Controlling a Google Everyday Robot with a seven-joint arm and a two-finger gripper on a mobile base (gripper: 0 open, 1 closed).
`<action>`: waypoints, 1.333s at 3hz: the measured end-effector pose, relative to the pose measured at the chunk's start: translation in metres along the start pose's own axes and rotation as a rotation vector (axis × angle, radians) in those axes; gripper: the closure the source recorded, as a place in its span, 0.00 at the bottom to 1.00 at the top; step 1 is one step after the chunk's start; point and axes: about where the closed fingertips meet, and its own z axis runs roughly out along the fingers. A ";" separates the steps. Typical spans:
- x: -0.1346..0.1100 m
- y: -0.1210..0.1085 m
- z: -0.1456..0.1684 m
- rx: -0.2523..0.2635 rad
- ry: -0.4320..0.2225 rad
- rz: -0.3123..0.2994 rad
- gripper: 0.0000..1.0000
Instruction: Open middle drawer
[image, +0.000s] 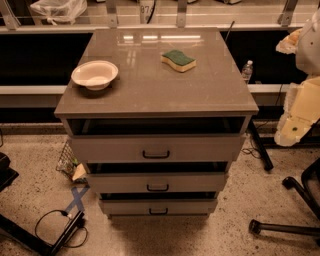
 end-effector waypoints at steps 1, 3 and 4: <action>0.000 0.000 0.001 0.003 -0.003 0.002 0.00; 0.013 0.030 0.048 0.070 -0.113 0.057 0.00; 0.021 0.054 0.089 0.084 -0.186 0.088 0.00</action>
Offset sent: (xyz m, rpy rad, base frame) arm 0.0066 -0.0058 -0.0625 0.1316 -0.1073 -0.0716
